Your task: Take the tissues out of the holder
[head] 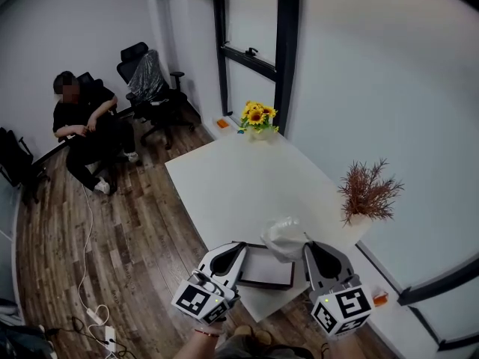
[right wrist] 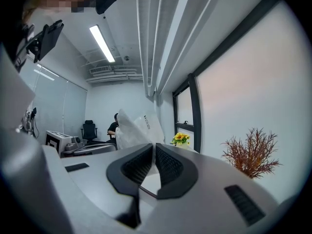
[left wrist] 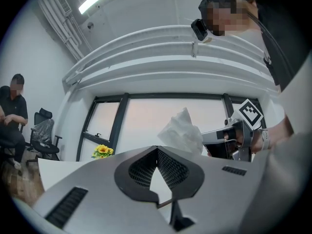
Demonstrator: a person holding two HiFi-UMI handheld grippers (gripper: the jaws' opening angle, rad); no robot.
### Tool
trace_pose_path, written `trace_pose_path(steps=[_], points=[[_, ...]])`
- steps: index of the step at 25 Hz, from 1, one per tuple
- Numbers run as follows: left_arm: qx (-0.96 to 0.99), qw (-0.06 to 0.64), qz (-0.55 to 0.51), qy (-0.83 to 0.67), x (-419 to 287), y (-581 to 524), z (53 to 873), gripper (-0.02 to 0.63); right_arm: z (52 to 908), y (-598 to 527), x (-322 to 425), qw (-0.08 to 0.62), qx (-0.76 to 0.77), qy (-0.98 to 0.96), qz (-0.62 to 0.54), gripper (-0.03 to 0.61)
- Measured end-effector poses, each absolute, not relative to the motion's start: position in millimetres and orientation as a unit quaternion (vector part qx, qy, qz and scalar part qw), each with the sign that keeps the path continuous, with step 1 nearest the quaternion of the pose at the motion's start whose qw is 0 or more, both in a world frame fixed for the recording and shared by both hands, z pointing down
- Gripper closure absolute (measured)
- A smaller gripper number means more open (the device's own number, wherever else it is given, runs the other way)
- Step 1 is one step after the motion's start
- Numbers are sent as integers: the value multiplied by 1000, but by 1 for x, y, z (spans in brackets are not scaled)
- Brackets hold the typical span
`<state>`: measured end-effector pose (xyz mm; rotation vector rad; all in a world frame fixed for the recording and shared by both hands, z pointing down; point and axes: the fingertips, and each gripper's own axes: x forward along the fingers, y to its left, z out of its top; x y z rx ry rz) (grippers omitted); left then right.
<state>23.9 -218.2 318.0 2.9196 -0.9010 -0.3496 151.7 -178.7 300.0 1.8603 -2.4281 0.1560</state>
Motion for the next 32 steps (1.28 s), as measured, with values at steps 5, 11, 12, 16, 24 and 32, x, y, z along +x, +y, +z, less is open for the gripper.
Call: trace_pose_path(steps=[5,11,12,16,24,32], points=[[949,31,-113,-293,24,-221,314,606,301,-179,154,33,611,-789,57,557],[947,39,-107,-300,22,-219,320,606,313,-179,153,41,609,-790,67,557],[947,40,-106,-300,23,-219,321,606,314,-179,153,41,609,-790,67,557],[947,40,-107,-301,21,-217,324,606,316,-179,154,38,612,-787,73,557],[946,41,-109,-302,20,-216,327,606,319,-178,152,40,610,-788,77,557],[949,47,-90,-297,17,-212,345,606,337,-170,149,37,615,-780,106,557]])
